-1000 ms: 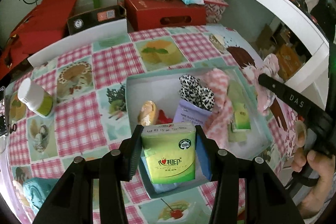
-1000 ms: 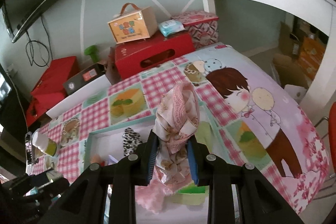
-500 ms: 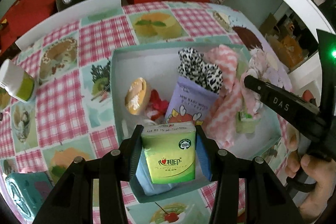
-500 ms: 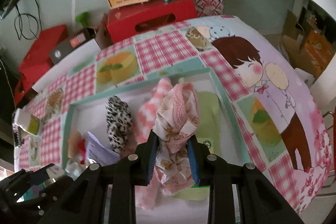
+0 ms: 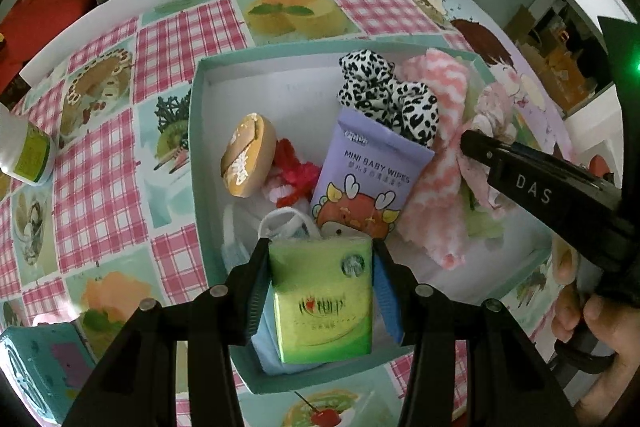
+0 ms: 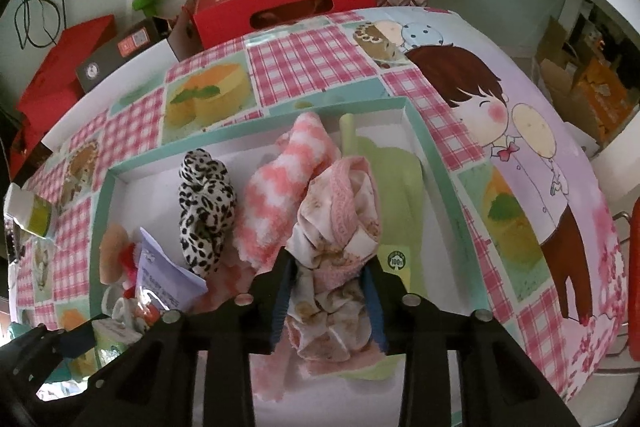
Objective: Organize soft objects
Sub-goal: 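Lower the packet into the tray and open the left gripper while the right releases the cloth, then withdraw both grippers from the tray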
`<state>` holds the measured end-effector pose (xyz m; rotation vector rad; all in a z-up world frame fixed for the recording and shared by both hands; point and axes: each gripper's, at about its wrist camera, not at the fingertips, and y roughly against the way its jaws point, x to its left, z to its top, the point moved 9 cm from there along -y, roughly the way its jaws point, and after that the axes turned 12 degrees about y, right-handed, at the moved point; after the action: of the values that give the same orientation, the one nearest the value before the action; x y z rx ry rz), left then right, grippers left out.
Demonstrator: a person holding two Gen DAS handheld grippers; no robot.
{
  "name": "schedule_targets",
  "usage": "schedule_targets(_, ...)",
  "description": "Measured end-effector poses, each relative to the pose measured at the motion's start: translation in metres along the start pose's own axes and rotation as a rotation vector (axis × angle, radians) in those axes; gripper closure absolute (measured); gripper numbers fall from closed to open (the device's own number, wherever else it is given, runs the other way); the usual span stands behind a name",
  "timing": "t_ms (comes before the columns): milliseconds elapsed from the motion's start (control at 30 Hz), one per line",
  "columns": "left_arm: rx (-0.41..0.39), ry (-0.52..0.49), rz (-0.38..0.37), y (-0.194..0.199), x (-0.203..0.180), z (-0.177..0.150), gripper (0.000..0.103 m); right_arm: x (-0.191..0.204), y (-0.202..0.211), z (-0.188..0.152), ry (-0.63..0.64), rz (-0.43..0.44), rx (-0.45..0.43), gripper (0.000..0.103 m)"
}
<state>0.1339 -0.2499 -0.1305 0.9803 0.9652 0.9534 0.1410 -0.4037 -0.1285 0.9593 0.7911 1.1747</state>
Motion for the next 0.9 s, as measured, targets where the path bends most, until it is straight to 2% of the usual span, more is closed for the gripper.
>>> schedule_targets(133, 0.003, -0.003, 0.005, -0.001, -0.001, -0.001, 0.051, -0.001, -0.001, -0.001, 0.007, -0.022, 0.012, 0.053)
schedule_targets(200, -0.001, -0.005, 0.001, 0.001, -0.002, -0.001, 0.050, -0.003, -0.001, -0.002, 0.003, -0.030, 0.016, 0.044)
schedule_targets(367, -0.009, 0.005, -0.021, 0.008, -0.004, 0.000, 0.048, -0.008, 0.007, 0.000, -0.010, -0.060, 0.001, 0.035)
schedule_targets(400, -0.011, 0.006, -0.025, 0.010, -0.004, 0.000, 0.040, -0.009, 0.010, 0.002, -0.012, -0.063, -0.008, 0.034)
schedule_targets(433, -0.014, 0.007, -0.029, 0.011, -0.005, 0.000, 0.031, -0.009, 0.012, 0.003, -0.014, -0.063, -0.015, 0.033)
schedule_targets(467, -0.020, 0.008, -0.037, 0.014, -0.006, 0.001, 0.029, -0.009, 0.014, 0.004, -0.015, -0.062, -0.023, 0.033)
schedule_targets(733, -0.049, 0.017, -0.093, 0.033, -0.011, 0.003, 0.028, -0.006, 0.033, 0.013, -0.018, -0.060, -0.083, 0.030)
schedule_targets(900, -0.095, 0.073, -0.073, 0.045, 0.008, 0.014, 0.028, -0.006, 0.045, 0.017, -0.033, -0.047, -0.118, 0.029)
